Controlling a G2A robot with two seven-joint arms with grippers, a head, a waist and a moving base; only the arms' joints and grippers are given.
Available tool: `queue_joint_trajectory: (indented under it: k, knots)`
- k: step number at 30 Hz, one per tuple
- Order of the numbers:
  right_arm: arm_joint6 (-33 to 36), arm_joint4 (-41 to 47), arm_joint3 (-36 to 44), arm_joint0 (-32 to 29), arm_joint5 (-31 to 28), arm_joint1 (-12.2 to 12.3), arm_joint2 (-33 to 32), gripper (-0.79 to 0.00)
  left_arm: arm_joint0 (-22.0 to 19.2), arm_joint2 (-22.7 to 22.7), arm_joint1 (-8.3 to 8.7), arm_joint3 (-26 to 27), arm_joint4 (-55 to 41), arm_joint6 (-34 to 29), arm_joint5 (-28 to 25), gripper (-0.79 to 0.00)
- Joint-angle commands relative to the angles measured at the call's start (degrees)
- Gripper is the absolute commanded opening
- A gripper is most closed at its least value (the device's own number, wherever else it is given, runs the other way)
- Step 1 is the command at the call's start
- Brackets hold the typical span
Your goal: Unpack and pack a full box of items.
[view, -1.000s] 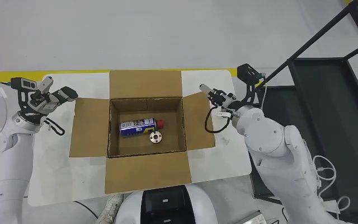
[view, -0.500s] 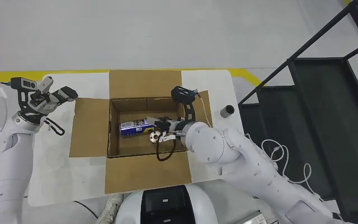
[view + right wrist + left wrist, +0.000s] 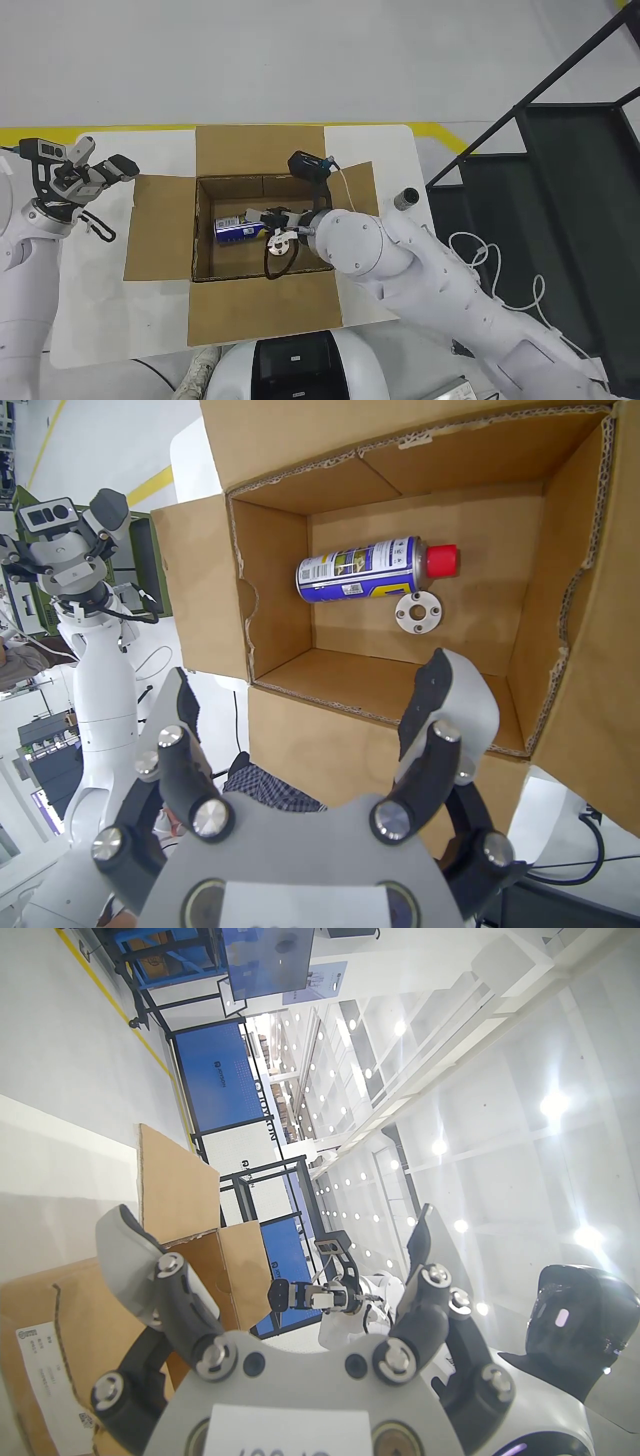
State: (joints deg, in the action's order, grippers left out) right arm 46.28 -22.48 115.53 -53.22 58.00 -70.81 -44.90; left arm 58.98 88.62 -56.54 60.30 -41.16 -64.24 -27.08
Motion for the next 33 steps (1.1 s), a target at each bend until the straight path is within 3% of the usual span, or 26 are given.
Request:
queue_joint_trajectory:
  k: [1, 4, 7, 18, 22, 30, 33]
  knots:
    - [0.0, 0.0, 0.0, 0.0, 0.0, 0.0, 0.0, 0.0, 0.0, 0.0, 0.0, 0.0, 0.0, 0.0, 0.0, 0.0]
    - [-2.5, 6.8, 0.7, -2.3, -1.1, -0.7, -3.1, 0.0, 0.0, 0.0, 0.0, 0.0, 0.0, 0.0, 0.0, 0.0]
    - [-6.3, 11.1, 0.2, -2.5, -1.1, -1.9, -2.2, 0.0, 0.0, 0.0, 0.0, 0.0, 0.0, 0.0, 0.0, 0.0]
    - [-12.5, 19.1, -20.6, 8.2, 0.0, -8.3, 6.9, 0.0, 0.0, 0.0, 0.0, 0.0, 0.0, 0.0, 0.0, 0.0]
    - [-19.3, 26.7, -26.5, 8.7, 0.0, -11.0, 5.4, 0.0, 0.0, 0.0, 0.0, 0.0, 0.0, 0.0, 0.0, 0.0]
    - [-34.9, 43.3, -35.7, 10.8, 0.0, -17.0, 9.9, 0.0, 0.0, 0.0, 0.0, 0.0, 0.0, 0.0, 0.0, 0.0]
    - [-34.9, 43.3, -35.7, 10.8, 0.0, -17.0, 9.9, 0.0, 0.0, 0.0, 0.0, 0.0, 0.0, 0.0, 0.0, 0.0]
